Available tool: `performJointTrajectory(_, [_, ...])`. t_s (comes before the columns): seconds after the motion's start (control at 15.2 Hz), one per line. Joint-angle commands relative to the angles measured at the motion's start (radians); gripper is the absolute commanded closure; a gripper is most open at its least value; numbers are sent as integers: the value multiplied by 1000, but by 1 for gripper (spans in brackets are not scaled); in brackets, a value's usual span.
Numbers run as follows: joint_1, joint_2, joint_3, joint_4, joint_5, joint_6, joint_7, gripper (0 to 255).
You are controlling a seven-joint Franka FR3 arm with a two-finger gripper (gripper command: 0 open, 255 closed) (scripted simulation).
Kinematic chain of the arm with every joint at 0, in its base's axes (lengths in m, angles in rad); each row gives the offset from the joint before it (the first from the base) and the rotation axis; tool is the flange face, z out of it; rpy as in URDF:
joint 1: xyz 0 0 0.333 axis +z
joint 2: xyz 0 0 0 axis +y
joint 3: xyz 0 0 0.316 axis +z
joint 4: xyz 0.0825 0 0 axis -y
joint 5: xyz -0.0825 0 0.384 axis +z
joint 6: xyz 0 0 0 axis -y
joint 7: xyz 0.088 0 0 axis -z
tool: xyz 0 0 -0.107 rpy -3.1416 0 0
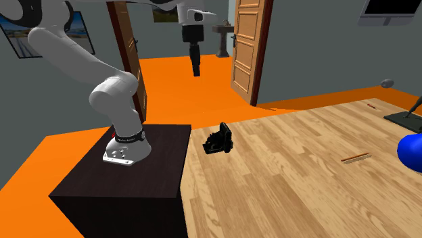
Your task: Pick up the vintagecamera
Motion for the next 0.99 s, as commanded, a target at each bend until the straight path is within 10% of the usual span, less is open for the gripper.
performJointTrajectory(0.0, [0, 0, 0, 0, 0, 0, 0, 0])
performJointTrajectory(0.92, [14, 306, 34, -236, -2, 514, 41, 0])
